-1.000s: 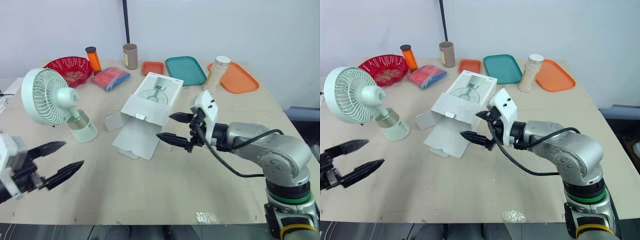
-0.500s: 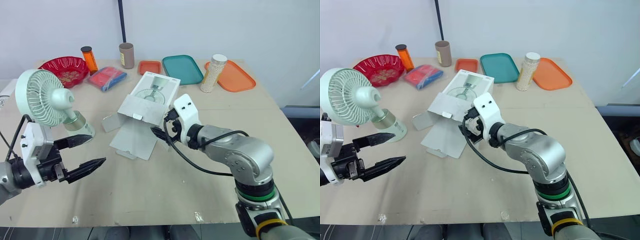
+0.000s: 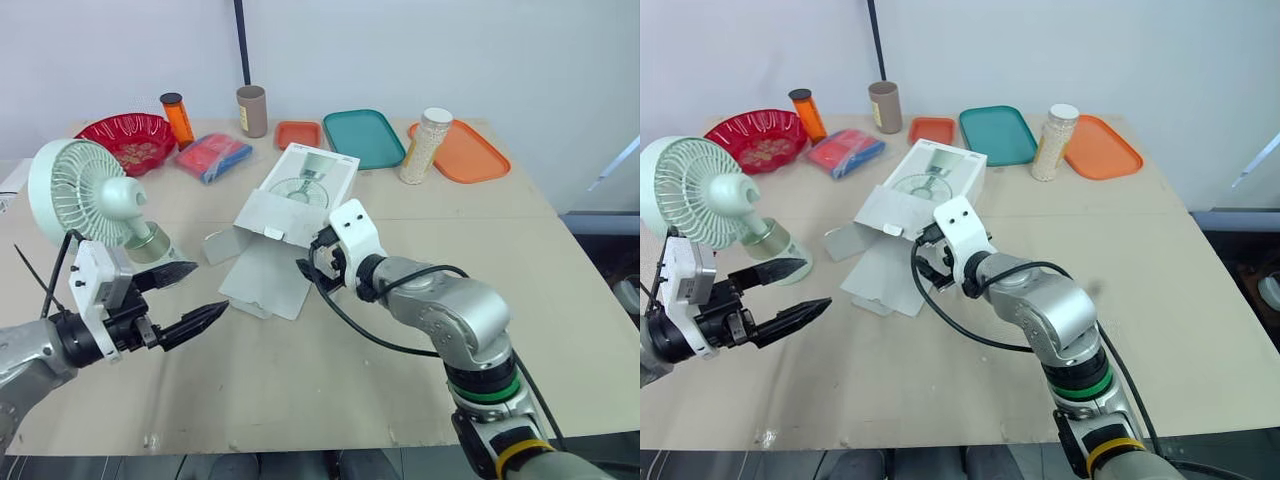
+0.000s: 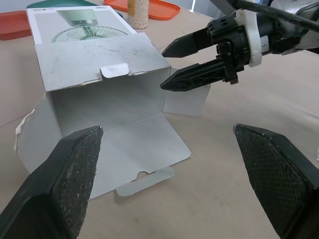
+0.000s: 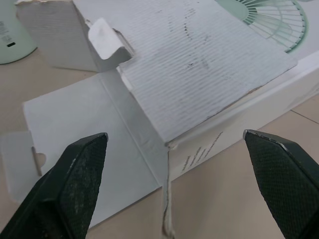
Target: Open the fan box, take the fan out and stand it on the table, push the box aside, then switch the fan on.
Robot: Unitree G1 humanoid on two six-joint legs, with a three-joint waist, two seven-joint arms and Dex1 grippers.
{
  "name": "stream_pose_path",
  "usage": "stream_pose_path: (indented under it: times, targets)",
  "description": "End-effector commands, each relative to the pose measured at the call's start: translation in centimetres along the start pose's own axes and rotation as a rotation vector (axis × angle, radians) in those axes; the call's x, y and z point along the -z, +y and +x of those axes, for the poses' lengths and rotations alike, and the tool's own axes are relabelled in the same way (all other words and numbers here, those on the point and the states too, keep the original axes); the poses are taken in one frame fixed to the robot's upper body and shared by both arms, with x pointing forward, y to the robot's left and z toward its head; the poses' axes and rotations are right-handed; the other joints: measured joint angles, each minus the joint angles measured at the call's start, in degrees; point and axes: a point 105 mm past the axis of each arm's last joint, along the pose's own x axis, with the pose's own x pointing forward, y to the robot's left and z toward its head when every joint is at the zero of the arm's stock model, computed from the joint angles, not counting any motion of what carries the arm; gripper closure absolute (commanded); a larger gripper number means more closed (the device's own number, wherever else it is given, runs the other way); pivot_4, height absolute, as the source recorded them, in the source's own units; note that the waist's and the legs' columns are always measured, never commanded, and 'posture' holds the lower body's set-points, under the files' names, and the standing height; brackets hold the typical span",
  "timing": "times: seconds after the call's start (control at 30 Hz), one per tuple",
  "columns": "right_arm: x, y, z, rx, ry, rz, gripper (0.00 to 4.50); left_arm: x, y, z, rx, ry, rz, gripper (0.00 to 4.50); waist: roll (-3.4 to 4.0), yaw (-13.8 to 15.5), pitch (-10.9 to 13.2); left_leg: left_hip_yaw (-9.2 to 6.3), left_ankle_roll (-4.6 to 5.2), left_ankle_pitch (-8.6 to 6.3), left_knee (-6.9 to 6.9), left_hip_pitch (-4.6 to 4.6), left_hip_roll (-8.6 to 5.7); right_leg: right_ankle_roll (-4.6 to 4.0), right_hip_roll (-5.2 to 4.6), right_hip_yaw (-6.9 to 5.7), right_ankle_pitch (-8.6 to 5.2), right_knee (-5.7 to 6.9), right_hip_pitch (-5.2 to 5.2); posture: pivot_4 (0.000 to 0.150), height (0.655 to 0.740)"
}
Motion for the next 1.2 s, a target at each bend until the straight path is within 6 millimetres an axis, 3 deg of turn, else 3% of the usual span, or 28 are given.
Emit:
stream_pose_path:
  times: [0.03,0.63,1.2]
  targets:
    - [-1.2,-1.0,0.3,0.051,-0.05,-0.054,0.0,-0.9,-0.4,0.4,0.008,-0.03,0.041,0.04,0.0,0.0,0.0,0.0,-0.01,0.01,0.0,0.0,0.0,0.0,0.0,0.0,0.0,0.0,0.0,0.15,0.74]
    - [-1.2,-5.0,-0.2,0.268,-0.058,-0.21,0.0,-0.8,-0.5,2.0,0.057,-0.053,0.015,0.04,0.0,0.0,0.0,0.01,-0.02,0.02,-0.02,-0.01,-0.01,0.0,0.0,0.01,0.01,0.01,-0.03,0.15,0.74]
    - [-0.5,-5.1,2.1,0.251,-0.055,-0.203,0.0,-1.5,0.9,3.6,-0.029,-0.148,0.039,0.04,-0.03,0.1,0.0,0.0,-0.03,0.03,0.02,-0.01,-0.03,0.0,-0.01,-0.01,0.03,0.04,-0.01,0.15,0.74]
